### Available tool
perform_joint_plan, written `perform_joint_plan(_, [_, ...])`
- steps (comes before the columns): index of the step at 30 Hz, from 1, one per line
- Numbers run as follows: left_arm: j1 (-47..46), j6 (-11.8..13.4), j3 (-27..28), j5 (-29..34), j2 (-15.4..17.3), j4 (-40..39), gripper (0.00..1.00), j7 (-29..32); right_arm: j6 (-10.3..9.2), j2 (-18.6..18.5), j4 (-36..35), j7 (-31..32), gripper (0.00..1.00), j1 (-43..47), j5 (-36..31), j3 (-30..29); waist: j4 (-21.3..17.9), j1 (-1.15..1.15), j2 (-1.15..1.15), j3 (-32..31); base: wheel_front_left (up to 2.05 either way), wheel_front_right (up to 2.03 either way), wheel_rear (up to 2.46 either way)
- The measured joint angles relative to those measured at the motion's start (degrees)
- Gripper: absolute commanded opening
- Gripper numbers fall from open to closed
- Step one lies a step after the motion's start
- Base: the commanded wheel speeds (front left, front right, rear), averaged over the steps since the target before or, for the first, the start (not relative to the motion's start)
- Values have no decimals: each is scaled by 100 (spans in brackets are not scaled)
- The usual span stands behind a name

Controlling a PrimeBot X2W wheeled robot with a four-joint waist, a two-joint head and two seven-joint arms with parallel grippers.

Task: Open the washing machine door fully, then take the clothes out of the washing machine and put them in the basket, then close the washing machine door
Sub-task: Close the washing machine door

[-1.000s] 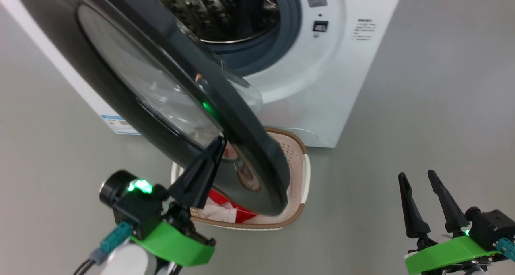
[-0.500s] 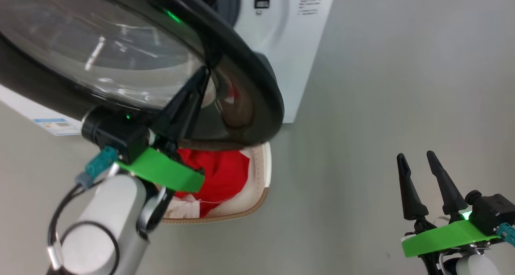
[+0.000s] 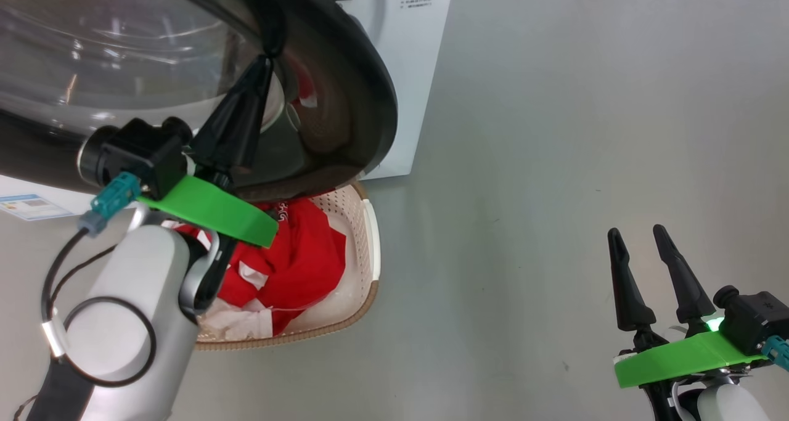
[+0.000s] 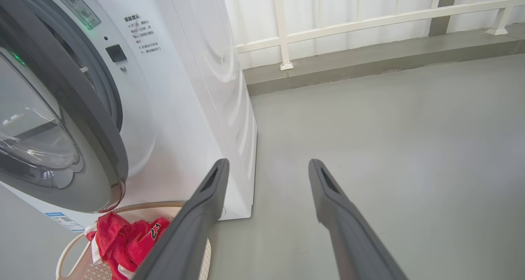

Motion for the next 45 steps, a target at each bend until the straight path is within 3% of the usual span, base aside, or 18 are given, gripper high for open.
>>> perform_joint_plan(7, [198, 0, 108, 0, -22, 22, 0, 0, 0, 2, 5, 0, 100, 3, -3, -12, 121, 0, 0, -86, 0, 0, 0])
perform_joint_plan(25, [2098, -1, 1067, 148, -347, -288, 0, 1, 0, -97, 56, 0, 100, 495, -163, -133, 700, 0, 0, -748, 0, 0, 0])
perform_joint_plan(34, [2785, -1, 1516, 348, -387, -326, 40, 1, 0, -133, 55, 0, 100, 676, -163, -172, 963, 0, 0, -1022, 0, 0, 0])
perform_joint_plan(39, [3119, -1, 1701, 414, -399, -390, 48, 1, 0, -146, 56, 0, 100, 827, -163, -182, 1033, 0, 0, -1160, 0, 0, 0])
perform_joint_plan(43, [3331, -1, 1835, 456, -401, -431, 100, 1, 0, -163, 57, 0, 100, 853, -163, -194, 1062, 0, 0, -1232, 0, 0, 0])
perform_joint_plan(45, [3414, -1, 1892, 456, -400, -448, 100, 1, 0, -163, 54, 0, 100, 866, -163, -210, 1063, 0, 0, -1257, 0, 0, 0])
